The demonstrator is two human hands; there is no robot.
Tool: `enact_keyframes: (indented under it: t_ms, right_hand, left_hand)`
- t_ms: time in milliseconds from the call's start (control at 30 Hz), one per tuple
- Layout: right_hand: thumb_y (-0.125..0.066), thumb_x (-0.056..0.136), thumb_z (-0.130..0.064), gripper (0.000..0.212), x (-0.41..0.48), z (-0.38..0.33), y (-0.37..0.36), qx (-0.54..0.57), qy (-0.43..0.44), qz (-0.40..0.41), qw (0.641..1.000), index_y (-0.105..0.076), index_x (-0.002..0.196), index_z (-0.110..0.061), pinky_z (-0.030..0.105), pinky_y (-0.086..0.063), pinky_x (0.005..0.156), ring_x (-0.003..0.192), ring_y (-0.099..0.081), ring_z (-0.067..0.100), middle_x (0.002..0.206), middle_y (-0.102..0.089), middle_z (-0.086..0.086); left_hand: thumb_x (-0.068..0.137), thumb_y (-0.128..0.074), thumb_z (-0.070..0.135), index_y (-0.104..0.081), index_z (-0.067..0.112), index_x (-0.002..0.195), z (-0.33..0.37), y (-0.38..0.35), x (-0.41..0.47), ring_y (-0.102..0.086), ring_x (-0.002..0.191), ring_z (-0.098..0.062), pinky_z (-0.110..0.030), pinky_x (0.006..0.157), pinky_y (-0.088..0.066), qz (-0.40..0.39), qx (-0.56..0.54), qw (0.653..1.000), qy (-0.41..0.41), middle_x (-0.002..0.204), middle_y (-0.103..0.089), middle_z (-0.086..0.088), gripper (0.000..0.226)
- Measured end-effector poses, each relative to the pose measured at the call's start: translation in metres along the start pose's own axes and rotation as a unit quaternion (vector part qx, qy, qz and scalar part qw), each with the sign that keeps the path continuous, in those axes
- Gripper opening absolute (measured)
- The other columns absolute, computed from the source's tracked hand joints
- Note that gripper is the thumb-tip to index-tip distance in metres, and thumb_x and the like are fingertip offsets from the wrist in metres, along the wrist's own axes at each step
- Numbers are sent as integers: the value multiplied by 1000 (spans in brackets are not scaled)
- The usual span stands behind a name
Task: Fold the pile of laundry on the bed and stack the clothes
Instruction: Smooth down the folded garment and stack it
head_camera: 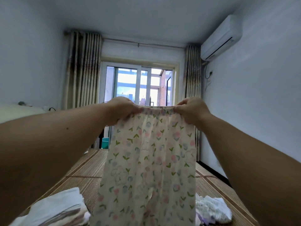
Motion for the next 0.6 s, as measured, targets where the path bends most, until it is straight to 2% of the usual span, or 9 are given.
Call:
enact_keyframes:
  t_ms: [67,133,200,267,333,400,500,567,600]
  right_hand:
    - [-66,84,-21,18,3,-4,-9,6,-43,25,999,-73,86,-5,41,-60,74,75,-68,23,82,-70,11]
    - [-67,84,-20,24,4,-11,-16,70,-74,18,995,-70,89,3,40,-59,74,74,-66,24,81,-67,14]
    - [-70,85,-21,26,2,-22,-21,176,-85,-17,981,-67,90,4,48,-58,81,82,-70,29,89,-70,19]
    - [-73,84,-27,28,-2,-32,-21,261,-84,-61,960,-67,91,-1,52,-57,82,88,-71,34,95,-71,21]
    - [-78,77,-33,33,-3,-35,-19,281,-71,-85,953,-68,90,-3,52,-57,82,87,-71,35,95,-72,20]
    - [-81,75,-28,31,-3,-34,-17,269,-61,-86,957,-69,89,-2,51,-57,83,88,-71,35,96,-72,20]
    - [-74,82,-13,10,-3,-30,-12,279,-63,-69,956,-68,86,-6,51,-57,85,90,-70,35,96,-71,20]
    - [-66,88,-10,1,-6,-30,-9,285,-62,-81,953,-65,88,-9,49,-56,86,92,-69,33,94,-69,16]
    - [-63,90,-9,2,-7,-30,-8,290,-62,-92,951,-64,91,-9,47,-57,85,92,-69,32,93,-68,15]
  left_hand:
    - [81,-75,25,-68,2,92,5,-8,5,-72,77,-32,-46,80,-59,101,-9,994,29,86,-73,-16,26]
    - [81,-71,21,-68,2,91,15,-18,7,-71,79,-31,-45,80,-59,141,-47,988,37,87,-73,-13,22]
    - [85,-67,25,-68,3,97,28,-29,6,-70,83,-29,-45,83,-58,118,-99,988,25,89,-71,-12,25]
    - [89,-59,50,-65,7,105,40,-40,3,-70,88,-31,-44,85,-57,65,-145,987,-2,95,-71,-12,46]
    - [91,-41,66,-65,10,105,48,-47,-6,-69,90,-31,-41,83,-57,13,-154,987,-34,96,-71,-14,63]
    - [93,-33,67,-67,12,104,52,-46,-13,-68,94,-27,-39,83,-56,-8,-139,988,-70,99,-71,-11,66]
    - [95,-38,60,-66,13,116,49,-37,-17,-62,99,-22,-33,82,-48,23,-51,989,-135,104,-66,-3,58]
    - [92,-48,56,-51,11,135,40,-33,-16,-56,116,-27,-31,86,-43,36,-46,986,-155,120,-60,-6,62]
    - [87,-55,56,-38,12,144,33,-33,-16,-48,126,-31,-36,93,-41,26,-63,987,-142,135,-52,-11,73]
Point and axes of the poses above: each hand's wrist, its own x-axis towards the middle knuckle, its own y-axis out of the back of the hand, z = x × y, the point moved 2 cm from there along x, towards the middle knuckle
